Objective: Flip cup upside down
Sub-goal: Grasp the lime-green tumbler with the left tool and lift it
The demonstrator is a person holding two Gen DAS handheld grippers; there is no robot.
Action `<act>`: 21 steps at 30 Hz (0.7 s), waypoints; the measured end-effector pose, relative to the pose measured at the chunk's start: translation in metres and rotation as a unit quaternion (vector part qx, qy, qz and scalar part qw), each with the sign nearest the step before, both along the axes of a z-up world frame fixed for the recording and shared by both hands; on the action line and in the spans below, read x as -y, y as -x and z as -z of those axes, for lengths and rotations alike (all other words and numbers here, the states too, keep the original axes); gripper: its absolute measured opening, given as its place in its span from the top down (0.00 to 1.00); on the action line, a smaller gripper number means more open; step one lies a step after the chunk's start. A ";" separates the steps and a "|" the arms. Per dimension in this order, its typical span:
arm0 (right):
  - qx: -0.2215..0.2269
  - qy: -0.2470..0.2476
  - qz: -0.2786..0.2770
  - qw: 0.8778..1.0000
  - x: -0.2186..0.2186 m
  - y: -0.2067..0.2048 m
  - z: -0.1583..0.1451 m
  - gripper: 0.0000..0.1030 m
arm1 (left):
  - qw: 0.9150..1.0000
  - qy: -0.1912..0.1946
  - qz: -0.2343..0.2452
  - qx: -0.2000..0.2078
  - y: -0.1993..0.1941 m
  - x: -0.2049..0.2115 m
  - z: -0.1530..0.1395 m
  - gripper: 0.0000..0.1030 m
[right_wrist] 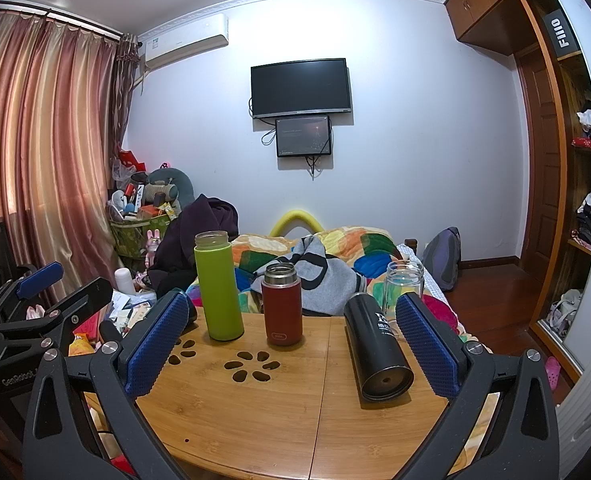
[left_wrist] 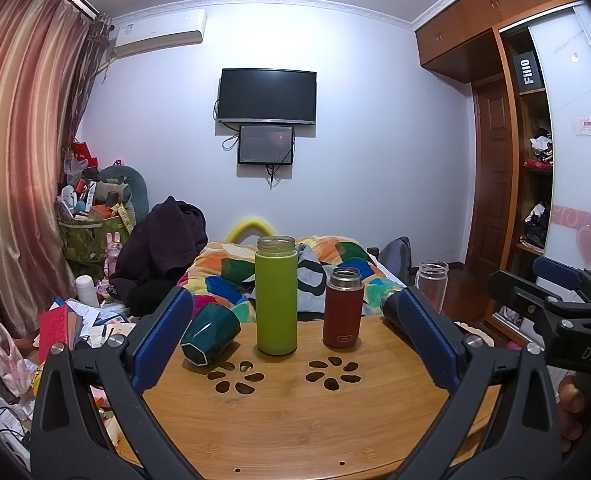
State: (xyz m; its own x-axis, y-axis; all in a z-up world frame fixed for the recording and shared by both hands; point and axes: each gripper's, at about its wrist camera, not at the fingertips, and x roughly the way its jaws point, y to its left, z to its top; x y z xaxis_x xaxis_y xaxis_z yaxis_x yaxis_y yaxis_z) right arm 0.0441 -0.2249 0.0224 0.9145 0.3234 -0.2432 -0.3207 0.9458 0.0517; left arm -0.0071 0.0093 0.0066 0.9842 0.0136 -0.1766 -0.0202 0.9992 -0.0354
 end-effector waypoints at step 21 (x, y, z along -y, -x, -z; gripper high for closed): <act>-0.030 -0.014 0.023 0.999 0.022 -0.019 0.011 0.00 | 0.986 0.012 0.029 -0.164 -0.192 -0.034 0.051 0.00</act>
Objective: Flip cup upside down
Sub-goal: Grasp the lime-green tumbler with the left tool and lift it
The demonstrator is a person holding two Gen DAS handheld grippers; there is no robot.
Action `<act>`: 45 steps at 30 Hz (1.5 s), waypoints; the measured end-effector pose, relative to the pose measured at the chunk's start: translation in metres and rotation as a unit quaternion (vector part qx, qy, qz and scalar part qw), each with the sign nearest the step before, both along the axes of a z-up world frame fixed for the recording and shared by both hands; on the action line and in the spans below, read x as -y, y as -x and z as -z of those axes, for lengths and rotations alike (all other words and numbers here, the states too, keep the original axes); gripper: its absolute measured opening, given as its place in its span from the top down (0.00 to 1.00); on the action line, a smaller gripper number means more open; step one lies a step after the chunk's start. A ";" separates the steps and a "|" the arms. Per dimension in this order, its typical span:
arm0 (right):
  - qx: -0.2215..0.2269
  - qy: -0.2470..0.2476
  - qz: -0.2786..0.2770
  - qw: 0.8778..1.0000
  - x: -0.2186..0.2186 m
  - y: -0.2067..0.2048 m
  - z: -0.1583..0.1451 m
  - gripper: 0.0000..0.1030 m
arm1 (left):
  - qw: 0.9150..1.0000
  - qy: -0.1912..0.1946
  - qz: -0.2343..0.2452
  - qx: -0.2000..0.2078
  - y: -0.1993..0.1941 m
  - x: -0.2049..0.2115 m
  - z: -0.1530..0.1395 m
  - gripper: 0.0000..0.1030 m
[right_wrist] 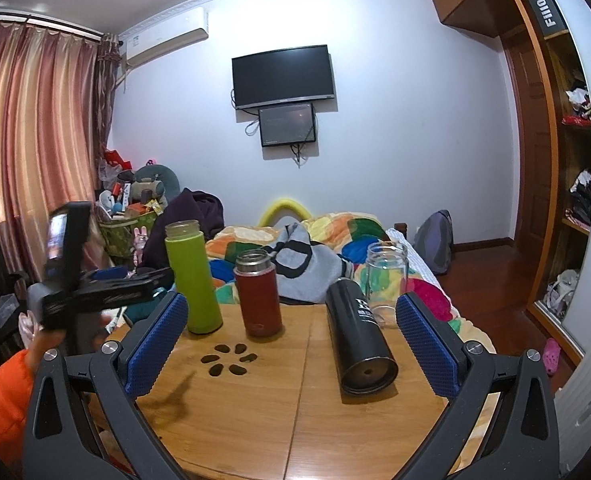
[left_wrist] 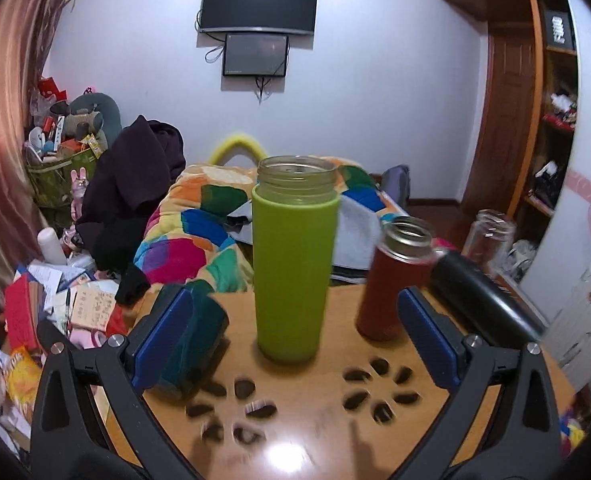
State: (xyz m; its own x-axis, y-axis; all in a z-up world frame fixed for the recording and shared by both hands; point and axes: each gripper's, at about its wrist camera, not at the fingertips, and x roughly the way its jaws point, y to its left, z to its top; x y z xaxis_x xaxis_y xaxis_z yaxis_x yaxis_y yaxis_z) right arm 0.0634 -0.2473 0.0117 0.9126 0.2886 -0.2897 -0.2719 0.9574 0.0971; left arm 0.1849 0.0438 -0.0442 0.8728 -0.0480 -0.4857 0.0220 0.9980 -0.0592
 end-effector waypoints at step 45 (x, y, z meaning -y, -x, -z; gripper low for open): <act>-0.027 -0.003 0.009 1.000 0.017 -0.006 0.023 0.00 | 0.980 -0.013 0.182 -0.074 0.076 0.086 0.014 0.38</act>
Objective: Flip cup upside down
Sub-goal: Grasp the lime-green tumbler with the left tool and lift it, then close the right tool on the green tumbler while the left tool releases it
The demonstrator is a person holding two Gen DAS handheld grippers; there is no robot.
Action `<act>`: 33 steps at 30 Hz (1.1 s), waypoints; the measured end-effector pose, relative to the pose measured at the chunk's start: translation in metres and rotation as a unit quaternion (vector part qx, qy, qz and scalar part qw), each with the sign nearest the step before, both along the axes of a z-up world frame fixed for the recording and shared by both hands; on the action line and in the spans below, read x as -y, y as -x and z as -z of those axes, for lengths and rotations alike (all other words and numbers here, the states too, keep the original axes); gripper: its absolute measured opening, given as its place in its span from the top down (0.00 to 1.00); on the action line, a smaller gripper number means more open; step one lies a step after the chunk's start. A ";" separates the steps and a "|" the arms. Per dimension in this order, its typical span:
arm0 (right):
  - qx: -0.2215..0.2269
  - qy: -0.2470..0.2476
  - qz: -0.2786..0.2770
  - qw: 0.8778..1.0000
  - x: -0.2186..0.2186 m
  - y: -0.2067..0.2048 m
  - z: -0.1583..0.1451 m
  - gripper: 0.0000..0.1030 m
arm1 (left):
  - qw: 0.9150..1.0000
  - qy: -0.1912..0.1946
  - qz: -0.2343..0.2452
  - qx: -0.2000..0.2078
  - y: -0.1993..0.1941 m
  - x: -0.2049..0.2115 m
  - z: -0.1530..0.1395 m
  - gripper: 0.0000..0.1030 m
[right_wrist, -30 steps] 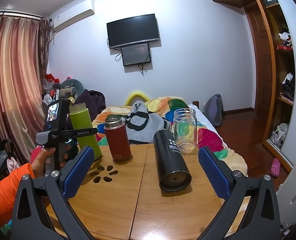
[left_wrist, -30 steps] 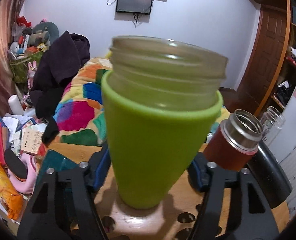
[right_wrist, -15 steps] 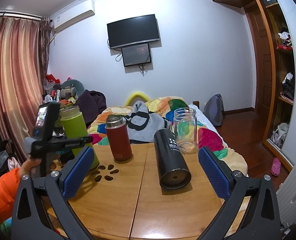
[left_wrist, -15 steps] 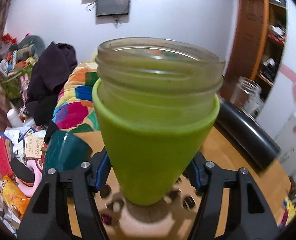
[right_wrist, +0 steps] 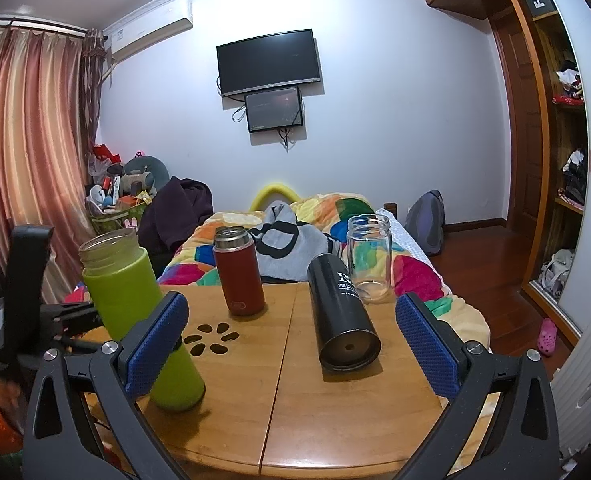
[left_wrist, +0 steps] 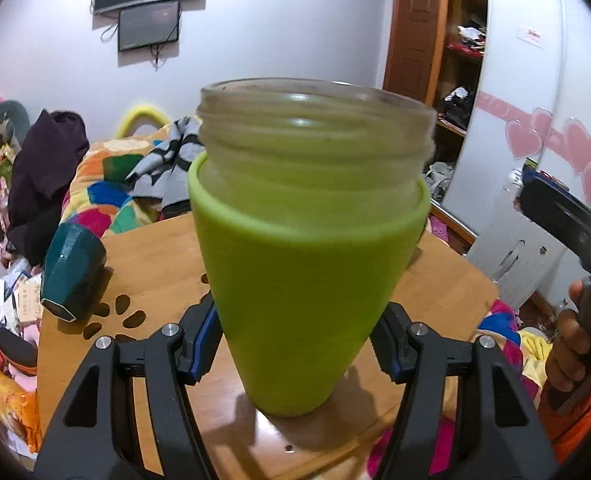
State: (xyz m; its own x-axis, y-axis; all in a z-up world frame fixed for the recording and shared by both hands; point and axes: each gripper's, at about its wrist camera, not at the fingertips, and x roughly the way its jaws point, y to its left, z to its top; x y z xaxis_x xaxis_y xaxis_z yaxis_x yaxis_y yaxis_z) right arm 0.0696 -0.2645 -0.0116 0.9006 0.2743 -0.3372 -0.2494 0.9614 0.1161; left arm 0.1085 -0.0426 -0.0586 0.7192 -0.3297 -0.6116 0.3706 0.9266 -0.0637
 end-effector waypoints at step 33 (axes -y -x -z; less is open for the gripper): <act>-0.059 0.025 -0.169 0.984 -0.085 -0.017 0.074 0.00 | 0.991 -0.005 -0.109 0.071 0.055 -0.077 0.001 0.23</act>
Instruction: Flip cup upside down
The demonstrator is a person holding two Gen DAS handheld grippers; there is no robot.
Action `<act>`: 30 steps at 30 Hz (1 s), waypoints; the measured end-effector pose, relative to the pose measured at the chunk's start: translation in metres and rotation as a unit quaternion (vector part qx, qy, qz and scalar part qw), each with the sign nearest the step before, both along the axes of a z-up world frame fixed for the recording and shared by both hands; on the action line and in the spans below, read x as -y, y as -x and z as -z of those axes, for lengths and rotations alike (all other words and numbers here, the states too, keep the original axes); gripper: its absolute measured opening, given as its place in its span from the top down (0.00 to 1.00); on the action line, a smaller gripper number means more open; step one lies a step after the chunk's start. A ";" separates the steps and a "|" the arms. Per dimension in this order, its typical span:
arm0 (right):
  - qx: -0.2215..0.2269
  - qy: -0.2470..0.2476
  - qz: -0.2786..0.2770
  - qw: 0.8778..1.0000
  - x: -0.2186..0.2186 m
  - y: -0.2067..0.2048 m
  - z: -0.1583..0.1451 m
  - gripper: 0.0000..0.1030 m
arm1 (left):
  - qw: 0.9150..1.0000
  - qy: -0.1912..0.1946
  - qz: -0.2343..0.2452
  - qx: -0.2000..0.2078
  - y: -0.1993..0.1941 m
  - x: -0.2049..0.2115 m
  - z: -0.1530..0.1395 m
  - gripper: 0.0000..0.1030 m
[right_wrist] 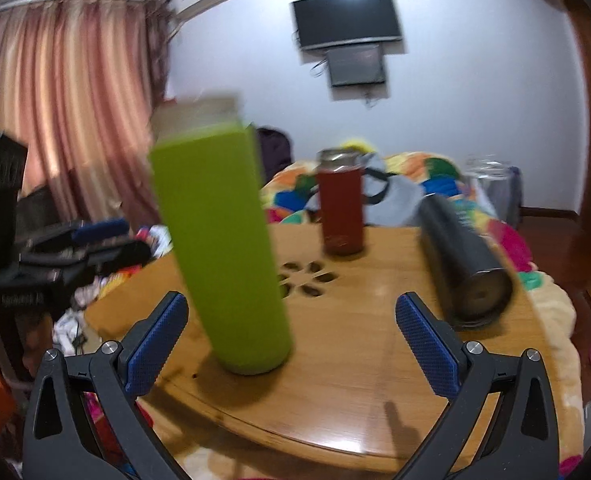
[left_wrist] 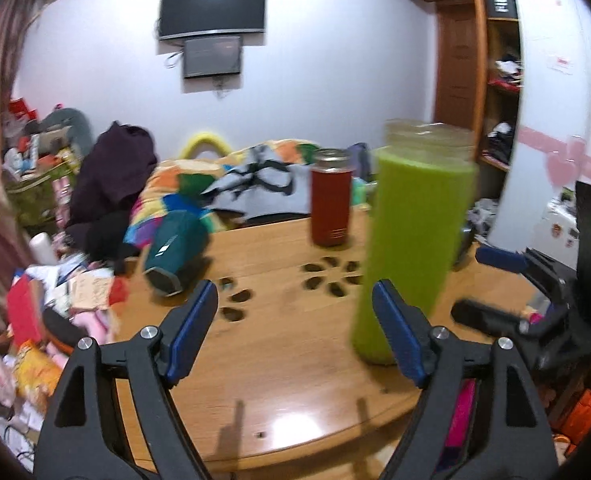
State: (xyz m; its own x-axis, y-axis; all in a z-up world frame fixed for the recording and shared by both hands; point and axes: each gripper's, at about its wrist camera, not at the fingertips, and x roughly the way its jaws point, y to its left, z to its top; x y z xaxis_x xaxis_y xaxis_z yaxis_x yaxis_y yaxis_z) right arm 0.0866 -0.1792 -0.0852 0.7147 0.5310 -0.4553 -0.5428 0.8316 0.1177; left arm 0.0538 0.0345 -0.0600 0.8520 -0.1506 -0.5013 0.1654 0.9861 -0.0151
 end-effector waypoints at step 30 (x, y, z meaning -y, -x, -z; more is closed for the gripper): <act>-0.048 0.136 -0.039 0.989 -0.024 -0.019 0.022 0.39 | 0.993 0.077 0.080 -0.035 -0.075 0.003 0.022 0.61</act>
State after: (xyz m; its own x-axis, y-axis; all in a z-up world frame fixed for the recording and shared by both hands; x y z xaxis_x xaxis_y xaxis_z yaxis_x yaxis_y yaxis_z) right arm 0.1051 -0.1550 -0.1076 0.6231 0.4305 -0.6530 -0.6029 0.7962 -0.0504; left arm 0.1286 0.0317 -0.0816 0.7752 -0.3598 -0.5193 0.3123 0.9328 -0.1801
